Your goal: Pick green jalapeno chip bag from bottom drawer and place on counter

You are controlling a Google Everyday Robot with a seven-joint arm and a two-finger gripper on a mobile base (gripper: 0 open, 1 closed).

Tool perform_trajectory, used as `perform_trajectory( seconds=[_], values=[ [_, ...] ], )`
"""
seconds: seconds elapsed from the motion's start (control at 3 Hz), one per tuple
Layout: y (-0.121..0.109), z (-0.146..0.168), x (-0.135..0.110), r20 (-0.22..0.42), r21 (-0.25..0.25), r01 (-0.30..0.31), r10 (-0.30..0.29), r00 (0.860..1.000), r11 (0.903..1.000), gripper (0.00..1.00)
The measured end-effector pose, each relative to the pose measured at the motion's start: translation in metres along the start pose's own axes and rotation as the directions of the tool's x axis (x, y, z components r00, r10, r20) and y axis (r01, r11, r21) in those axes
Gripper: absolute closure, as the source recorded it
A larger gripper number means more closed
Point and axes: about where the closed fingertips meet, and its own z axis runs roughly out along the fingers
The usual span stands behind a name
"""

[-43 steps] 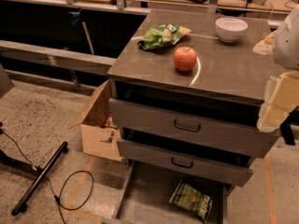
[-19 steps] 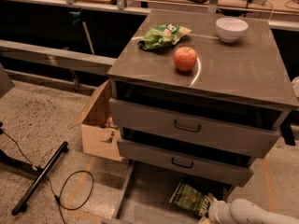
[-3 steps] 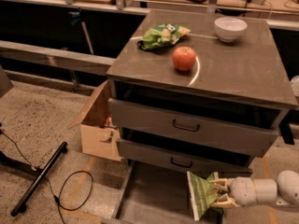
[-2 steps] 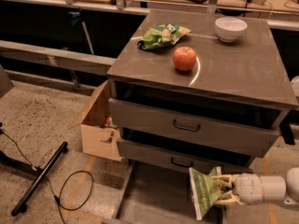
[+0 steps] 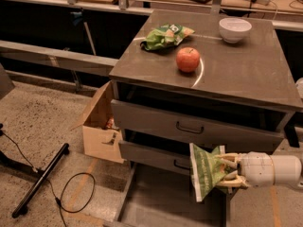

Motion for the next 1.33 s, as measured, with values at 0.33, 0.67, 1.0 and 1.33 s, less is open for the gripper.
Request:
perform_trajectory(
  seconds=[0.33,0.67,1.0,1.33],
  values=[
    [0.0,0.0,0.0,0.0,0.0,0.0,0.0,1.0,1.0,1.0],
    [-0.015,-0.012,-0.022,0.034,0.047,0.038,-0.04,0.999,0.9982,1.0],
    [-0.037,-0.03,-0.056,0.054,0.094,0.08,-0.085,0.995,0.9923,1.0],
    [-0.061,-0.045,-0.093,0.113,0.105,0.102,-0.114,0.987,0.9892,1.0]
  ],
)
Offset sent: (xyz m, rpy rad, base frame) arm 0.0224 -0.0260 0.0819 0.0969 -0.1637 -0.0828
